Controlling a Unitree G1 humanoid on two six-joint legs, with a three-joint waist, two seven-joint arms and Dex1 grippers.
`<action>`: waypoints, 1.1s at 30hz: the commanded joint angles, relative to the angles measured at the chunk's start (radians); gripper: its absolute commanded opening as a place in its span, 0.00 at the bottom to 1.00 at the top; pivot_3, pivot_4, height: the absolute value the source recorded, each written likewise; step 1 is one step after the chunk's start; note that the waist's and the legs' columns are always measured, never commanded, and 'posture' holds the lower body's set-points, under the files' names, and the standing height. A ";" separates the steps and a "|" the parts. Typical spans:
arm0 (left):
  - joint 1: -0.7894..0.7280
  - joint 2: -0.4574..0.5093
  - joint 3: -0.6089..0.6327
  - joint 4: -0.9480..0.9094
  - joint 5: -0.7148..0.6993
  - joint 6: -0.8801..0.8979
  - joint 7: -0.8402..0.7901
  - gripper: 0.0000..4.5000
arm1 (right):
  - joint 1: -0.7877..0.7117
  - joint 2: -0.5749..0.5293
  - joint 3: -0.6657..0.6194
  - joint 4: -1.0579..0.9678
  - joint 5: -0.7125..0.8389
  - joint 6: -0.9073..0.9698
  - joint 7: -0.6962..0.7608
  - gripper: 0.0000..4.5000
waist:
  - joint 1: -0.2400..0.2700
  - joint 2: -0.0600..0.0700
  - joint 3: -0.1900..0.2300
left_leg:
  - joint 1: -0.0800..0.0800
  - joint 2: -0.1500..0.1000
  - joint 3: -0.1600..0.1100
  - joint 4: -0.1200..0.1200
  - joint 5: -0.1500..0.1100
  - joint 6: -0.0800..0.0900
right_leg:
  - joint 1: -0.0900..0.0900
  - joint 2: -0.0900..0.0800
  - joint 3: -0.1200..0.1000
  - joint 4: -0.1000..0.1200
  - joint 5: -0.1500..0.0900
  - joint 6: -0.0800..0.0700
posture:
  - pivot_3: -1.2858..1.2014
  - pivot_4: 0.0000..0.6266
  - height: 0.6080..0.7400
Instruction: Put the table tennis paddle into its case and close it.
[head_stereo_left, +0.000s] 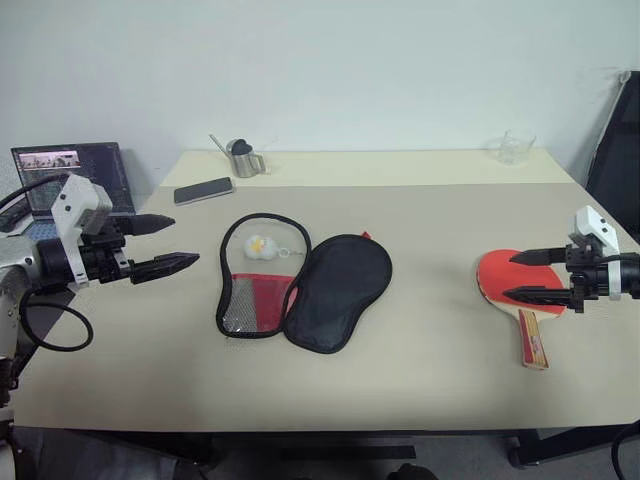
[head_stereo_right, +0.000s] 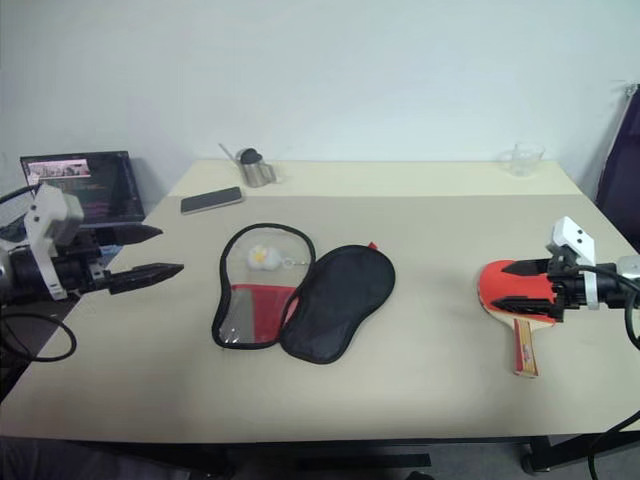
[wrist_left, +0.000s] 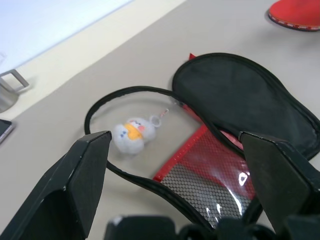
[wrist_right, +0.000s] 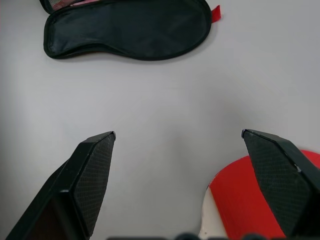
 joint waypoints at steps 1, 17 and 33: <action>0.052 0.047 0.132 -0.071 -0.039 0.031 0.006 1.00 | -0.073 0.017 0.001 -0.009 0.013 -0.035 -0.009 0.99 | -0.003 0.000 0.000 | 0.000 0.001 0.000 0.000 0.000 0.000 | 0.000 0.000 0.000 0.000 0.000 0.000 | 0.52 0.24 1.00; -0.038 0.012 0.019 -0.008 0.002 0.023 0.042 1.00 | -0.042 0.010 -0.013 -0.001 0.013 -0.036 -0.023 0.99 | 0.026 -0.001 0.000 | 0.000 0.002 0.001 0.000 0.000 0.000 | 0.000 0.002 0.000 -0.001 0.000 0.000 | 0.52 0.24 1.00; -0.052 -0.113 -0.054 0.020 0.041 0.014 0.133 1.00 | -0.281 0.020 0.088 0.314 -0.065 -0.046 0.062 0.99 | 0.002 -0.001 0.000 | 0.000 0.002 0.003 0.000 0.000 0.000 | -0.001 0.002 0.002 0.000 0.001 0.001 | 0.52 0.24 1.00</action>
